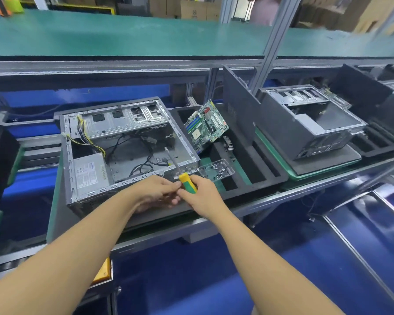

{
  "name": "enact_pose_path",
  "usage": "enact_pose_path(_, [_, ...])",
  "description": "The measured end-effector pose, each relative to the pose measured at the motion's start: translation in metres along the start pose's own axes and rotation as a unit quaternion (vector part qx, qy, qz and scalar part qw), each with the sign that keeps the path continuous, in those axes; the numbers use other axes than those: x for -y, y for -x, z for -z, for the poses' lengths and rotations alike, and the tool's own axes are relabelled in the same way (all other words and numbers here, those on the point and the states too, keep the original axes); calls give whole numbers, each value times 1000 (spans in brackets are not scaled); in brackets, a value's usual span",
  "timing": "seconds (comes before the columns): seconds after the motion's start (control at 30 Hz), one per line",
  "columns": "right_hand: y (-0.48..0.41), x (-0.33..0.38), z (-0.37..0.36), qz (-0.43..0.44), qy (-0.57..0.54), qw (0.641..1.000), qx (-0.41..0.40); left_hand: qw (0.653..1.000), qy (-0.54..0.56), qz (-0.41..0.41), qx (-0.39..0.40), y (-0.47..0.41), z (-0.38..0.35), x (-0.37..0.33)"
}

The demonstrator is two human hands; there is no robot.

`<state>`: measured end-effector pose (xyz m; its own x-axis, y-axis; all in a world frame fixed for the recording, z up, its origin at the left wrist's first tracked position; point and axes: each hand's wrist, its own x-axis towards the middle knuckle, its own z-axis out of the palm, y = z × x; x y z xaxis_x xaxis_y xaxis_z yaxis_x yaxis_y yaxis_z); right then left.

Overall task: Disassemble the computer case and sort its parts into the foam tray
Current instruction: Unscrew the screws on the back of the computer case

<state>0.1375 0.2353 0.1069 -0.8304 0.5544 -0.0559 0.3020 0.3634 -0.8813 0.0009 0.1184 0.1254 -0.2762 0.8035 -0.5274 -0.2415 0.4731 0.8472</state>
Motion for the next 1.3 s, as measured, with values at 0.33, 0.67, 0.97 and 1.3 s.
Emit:
enact_pose_path(0.33, [-52,-97,120,-153,-134,963,-178,851,-324,-259,-322,-42,2,-39])
enact_pose_path(0.67, [-112,-139,152,-172,7,980,-100,764,-549,-124,-316,-73,14,-5])
enact_pose_path(0.97, [-146,-137,134,-170,36,984,-24,805,-511,-89,-287,-74,10,-11])
enact_pose_path(1.3, [-152,-71,147,-97,-131,970,-182,893,-313,-149,-285,-61,11,-21])
